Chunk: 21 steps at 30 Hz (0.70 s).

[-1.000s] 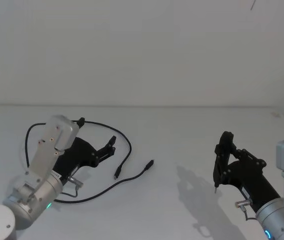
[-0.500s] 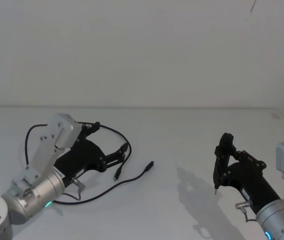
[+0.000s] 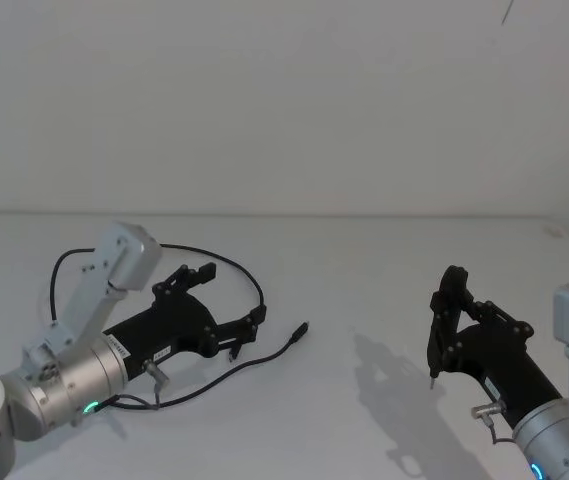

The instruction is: Pick up the data cable with the one hand.

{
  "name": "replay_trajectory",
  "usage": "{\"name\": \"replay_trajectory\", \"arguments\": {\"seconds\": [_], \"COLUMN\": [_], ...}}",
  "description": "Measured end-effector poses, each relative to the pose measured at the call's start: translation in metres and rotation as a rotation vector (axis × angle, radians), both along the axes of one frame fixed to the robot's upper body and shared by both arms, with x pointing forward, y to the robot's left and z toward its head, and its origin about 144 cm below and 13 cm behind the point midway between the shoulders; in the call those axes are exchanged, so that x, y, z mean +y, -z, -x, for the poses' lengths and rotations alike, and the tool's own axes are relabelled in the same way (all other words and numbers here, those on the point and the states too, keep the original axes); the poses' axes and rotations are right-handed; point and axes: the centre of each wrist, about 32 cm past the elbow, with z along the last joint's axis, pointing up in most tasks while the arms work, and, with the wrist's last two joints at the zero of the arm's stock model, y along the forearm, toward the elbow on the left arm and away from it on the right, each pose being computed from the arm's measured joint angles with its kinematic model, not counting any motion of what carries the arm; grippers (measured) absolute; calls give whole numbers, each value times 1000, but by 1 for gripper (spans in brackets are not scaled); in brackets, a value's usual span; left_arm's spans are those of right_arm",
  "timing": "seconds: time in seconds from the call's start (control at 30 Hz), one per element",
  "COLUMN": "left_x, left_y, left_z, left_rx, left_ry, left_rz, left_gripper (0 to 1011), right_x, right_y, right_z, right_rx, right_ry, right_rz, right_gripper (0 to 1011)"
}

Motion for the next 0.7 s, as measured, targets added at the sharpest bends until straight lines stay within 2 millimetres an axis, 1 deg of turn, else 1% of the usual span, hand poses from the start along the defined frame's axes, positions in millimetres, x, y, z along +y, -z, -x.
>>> {"name": "replay_trajectory", "arguments": {"seconds": [0.43,0.7], "left_x": [3,3], "left_y": [-10,-11], "left_z": [-4,-4], "left_rx": [113,172], "left_ry": [38,59], "left_rz": [-62,-91], "left_gripper": [1001,1001], "right_x": [0,0], "right_y": [0,0], "right_z": [0,0], "right_rx": [0,0], "right_ry": [0,0], "right_rz": [0,0], "right_gripper": [279,279]}}
